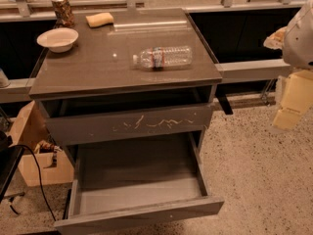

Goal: Place water bottle into middle drawer

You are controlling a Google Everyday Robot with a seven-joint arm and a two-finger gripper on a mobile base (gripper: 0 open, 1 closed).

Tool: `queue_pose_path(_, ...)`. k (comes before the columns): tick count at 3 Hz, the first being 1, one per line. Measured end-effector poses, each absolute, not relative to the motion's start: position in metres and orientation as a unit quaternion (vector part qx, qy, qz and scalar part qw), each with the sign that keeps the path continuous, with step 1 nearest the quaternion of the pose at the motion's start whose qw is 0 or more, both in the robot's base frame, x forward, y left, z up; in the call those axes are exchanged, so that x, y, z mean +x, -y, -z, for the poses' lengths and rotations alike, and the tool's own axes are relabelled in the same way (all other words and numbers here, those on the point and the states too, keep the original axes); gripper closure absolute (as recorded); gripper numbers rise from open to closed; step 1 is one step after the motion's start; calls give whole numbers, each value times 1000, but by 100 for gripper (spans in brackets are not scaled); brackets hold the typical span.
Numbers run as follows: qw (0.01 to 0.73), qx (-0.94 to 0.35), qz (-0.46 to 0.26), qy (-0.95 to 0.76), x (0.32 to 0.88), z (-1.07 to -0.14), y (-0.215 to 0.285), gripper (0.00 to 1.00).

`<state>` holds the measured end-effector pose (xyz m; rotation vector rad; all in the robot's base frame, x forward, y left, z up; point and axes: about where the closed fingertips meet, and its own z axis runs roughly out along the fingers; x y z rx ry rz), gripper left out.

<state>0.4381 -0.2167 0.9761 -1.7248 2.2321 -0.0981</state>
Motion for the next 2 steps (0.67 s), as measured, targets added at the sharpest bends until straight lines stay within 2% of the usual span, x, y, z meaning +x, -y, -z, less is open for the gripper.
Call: queue_pose_path(2, 175, -610, 40, -772, 450, -984, 208, 0)
